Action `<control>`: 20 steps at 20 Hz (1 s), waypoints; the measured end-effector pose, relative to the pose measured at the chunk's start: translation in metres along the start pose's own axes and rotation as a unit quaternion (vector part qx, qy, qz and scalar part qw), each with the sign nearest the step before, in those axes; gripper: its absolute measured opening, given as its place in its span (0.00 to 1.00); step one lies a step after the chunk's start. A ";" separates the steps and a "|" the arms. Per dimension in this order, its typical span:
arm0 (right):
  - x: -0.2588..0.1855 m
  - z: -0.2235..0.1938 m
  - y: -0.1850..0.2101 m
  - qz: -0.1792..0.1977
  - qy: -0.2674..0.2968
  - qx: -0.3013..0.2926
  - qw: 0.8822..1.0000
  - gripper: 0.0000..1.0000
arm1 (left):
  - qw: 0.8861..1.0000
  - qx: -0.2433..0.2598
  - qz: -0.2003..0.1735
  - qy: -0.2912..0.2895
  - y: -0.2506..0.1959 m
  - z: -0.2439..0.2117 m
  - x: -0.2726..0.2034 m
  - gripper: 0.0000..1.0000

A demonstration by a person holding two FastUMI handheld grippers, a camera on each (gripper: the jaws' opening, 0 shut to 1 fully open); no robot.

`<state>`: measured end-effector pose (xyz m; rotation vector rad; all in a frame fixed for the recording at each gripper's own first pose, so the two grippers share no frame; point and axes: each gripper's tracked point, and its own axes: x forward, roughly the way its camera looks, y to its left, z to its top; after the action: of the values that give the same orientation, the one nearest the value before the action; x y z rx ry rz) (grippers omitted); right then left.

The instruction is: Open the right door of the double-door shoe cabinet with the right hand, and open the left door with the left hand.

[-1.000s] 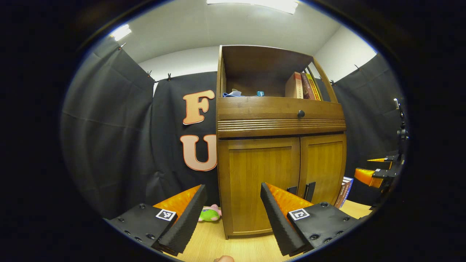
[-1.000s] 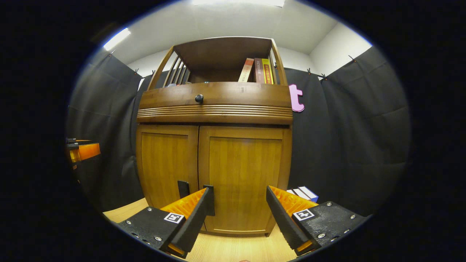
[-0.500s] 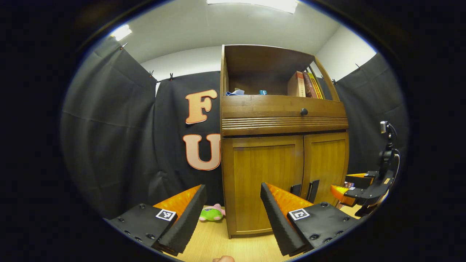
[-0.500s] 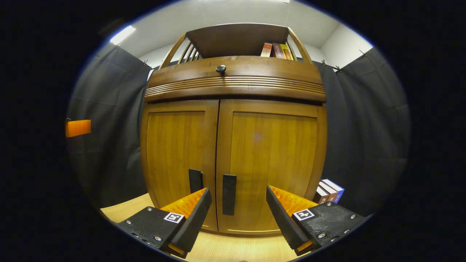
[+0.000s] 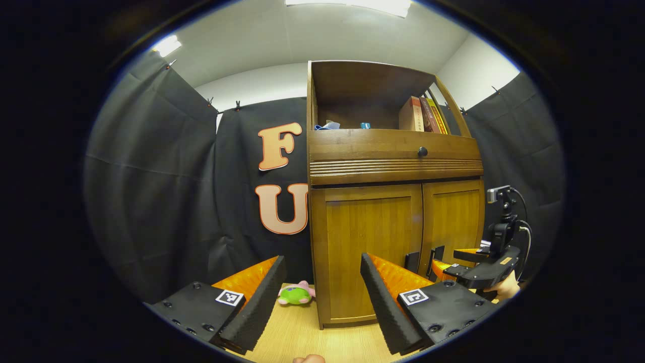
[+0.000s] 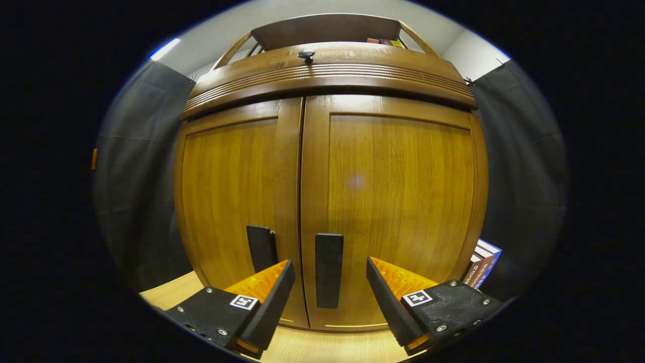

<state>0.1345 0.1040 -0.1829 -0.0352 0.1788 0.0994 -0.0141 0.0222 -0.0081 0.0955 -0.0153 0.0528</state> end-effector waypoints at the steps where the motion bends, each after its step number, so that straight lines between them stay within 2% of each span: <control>1: 0.005 -0.003 0.000 -0.001 0.002 0.002 1.000 0.98 | 1.000 0.001 -0.001 -0.001 0.000 0.001 -0.001 0.97; 2: 0.009 -0.003 -0.002 -0.004 0.002 0.005 1.000 0.70 | 1.000 0.000 0.000 -0.002 0.000 0.001 -0.002 0.97; 3: 0.012 -0.004 -0.003 -0.006 0.001 0.009 1.000 0.78 | 1.000 0.000 0.000 -0.001 0.000 0.000 -0.002 0.95; 4: 0.015 -0.004 -0.003 -0.007 0.000 0.012 1.000 0.72 | 1.000 0.001 -0.001 -0.001 -0.001 0.000 -0.001 0.95; 5: 0.017 -0.004 -0.003 -0.008 0.000 0.015 1.000 0.58 | 1.000 0.002 -0.001 -0.001 -0.001 0.000 -0.003 0.95; 7: 0.022 -0.006 -0.003 -0.007 0.000 0.019 1.000 0.70 | 1.000 0.004 0.001 -0.002 0.001 0.001 -0.003 0.95; 8: 0.024 -0.006 -0.003 -0.008 0.001 0.019 1.000 0.54 | 1.000 0.003 0.001 -0.002 0.001 0.001 -0.004 0.95; 12: 0.030 -0.009 0.000 -0.004 0.005 0.029 1.000 0.38 | 1.000 -0.002 0.001 0.000 0.002 -0.002 -0.004 0.95; 13: 0.029 -0.010 0.000 -0.003 0.005 0.029 1.000 0.38 | 1.000 -0.001 0.002 0.002 0.002 -0.003 -0.004 0.96; 14: 0.029 -0.009 0.001 -0.001 0.005 0.028 1.000 0.27 | 1.000 -0.002 0.001 0.003 0.003 -0.004 -0.003 0.96; 15: 0.029 -0.010 0.001 0.001 0.004 0.030 1.000 0.37 | 1.000 -0.003 0.001 0.004 0.003 -0.005 -0.004 0.96; 17: 0.029 -0.009 0.002 0.004 -0.001 0.032 0.999 0.35 | 1.000 -0.003 0.003 0.007 0.004 -0.007 -0.003 0.96; 18: 0.028 -0.008 0.002 0.005 -0.002 0.031 1.000 0.43 | 1.000 -0.004 0.004 0.008 0.005 -0.008 -0.002 0.96; 19: 0.027 -0.008 0.001 0.005 -0.002 0.029 1.000 0.34 | 1.000 -0.005 0.006 0.010 0.006 -0.009 -0.002 0.96; 20: 0.025 -0.008 0.001 0.007 -0.002 0.029 1.000 0.42 | 1.000 -0.005 0.007 0.012 0.006 -0.010 -0.003 0.97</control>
<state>0.1579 0.1068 -0.1955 0.0233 0.1779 0.1080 -0.0175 0.0294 -0.0175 0.0843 0.0079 0.0670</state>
